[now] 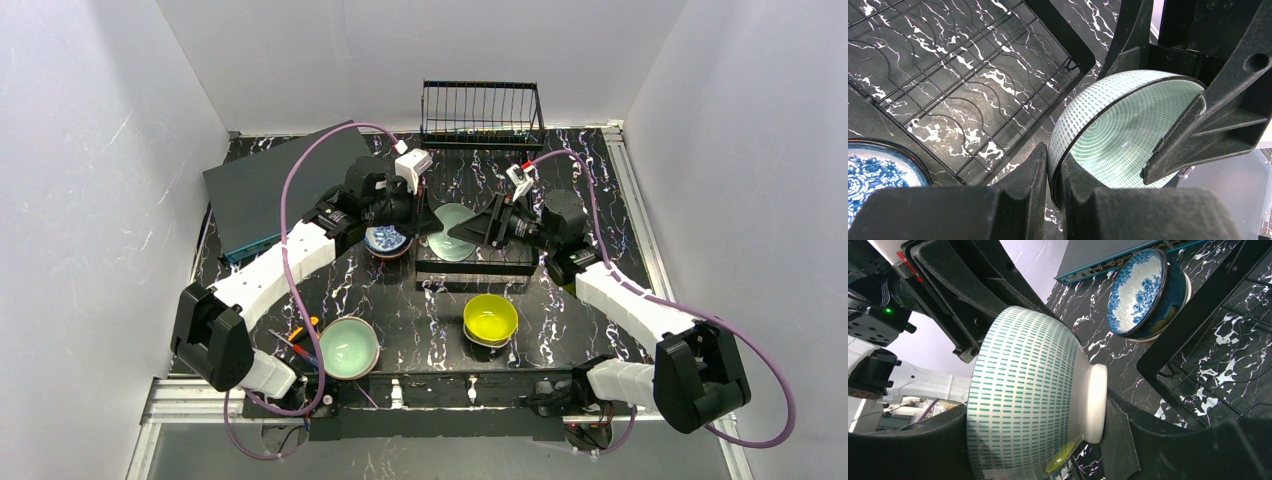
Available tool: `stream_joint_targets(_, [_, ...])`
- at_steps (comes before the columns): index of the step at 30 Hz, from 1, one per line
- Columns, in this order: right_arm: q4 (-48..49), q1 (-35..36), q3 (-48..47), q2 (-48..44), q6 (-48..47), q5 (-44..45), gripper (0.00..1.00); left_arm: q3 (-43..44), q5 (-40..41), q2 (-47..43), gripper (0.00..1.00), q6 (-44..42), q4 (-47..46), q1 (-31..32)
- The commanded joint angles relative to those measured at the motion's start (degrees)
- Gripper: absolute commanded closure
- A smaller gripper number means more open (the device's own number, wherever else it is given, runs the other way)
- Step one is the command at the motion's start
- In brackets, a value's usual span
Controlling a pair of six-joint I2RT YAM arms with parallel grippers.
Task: Load the bowls into the dish rack
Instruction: Pick up the bowl from the dish rack.
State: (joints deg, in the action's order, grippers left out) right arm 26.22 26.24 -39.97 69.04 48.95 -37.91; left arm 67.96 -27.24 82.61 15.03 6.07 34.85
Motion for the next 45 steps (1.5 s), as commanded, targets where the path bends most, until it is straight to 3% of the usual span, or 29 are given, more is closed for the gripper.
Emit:
stream_joint_targets(1, [6.98, 0.47, -1.33, -3.52, 1.45, -5.5, 0.56, 1.54, 0.09, -1.17, 1.0, -0.39, -0.73, -0.29])
stream_joint_targets(7, [8.09, 0.44, -2.14, -3.6, 1.8, -6.09, 0.68, 1.71, 0.95, -1.18, 1.0, -0.69, -0.15, -0.31])
stream_joint_targets(8, [8.36, 0.44, -2.33, -3.56, 1.8, -6.43, 0.61, 1.73, 1.34, -1.14, 1.0, -0.78, 0.01, -0.23])
stream_joint_targets(10, [8.53, 0.4, -2.77, -3.53, 1.76, -7.21, 0.37, 1.86, 2.08, -1.01, 1.0, -0.95, 0.57, -0.31])
stream_joint_targets(15, [11.12, 0.46, -2.73, -3.92, 2.14, -9.78, 0.09, 2.48, 2.57, -0.2, 1.0, -1.05, 1.39, -0.3])
stream_joint_targets(17, [12.79, 0.44, -2.29, -4.24, 2.25, -11.04, 0.02, 2.59, 2.63, 0.03, 1.0, -0.95, 1.49, -0.29])
stream_joint_targets(21, [14.12, 0.56, -2.39, -4.38, 2.2, -12.8, 0.02, 2.7, 2.66, 0.35, 1.0, -0.84, 1.62, -0.31])
stream_joint_targets(24, [13.0, 0.56, -2.4, -4.16, 1.61, -12.59, 0.14, 2.7, 2.29, 0.32, 1.0, -0.71, 1.41, -0.3])
stream_joint_targets(33, [12.91, 0.51, -3.05, -3.32, 1.55, -12.14, 0.99, 2.7, 2.9, 0.49, 1.0, -0.7, 1.7, -0.31])
stream_joint_targets(36, [11.23, 0.51, -3.49, -3.21, 0.02, -11.37, 0.99, 2.72, 3.4, 0.49, 1.0, -0.6, 1.87, -0.31])
stream_joint_targets(37, [10.35, 0.48, -3.6, -3.26, -0.54, -10.92, 0.99, 2.78, 3.69, 0.45, 0.94, -0.53, 1.97, -0.31])
stream_joint_targets(39, [6.91, 0.47, -4.51, -3.3, -3.04, -9.55, 0.99, 2.78, 4.28, 0.3, 0.8, -0.49, 2.09, -0.31])
stream_joint_targets(45, [-16.29, 0.47, -11.45, -2.24, -16.41, 3.52, 0.99, 2.77, 4.68, 0.15, 0.32, -0.17, 2.15, -0.31])
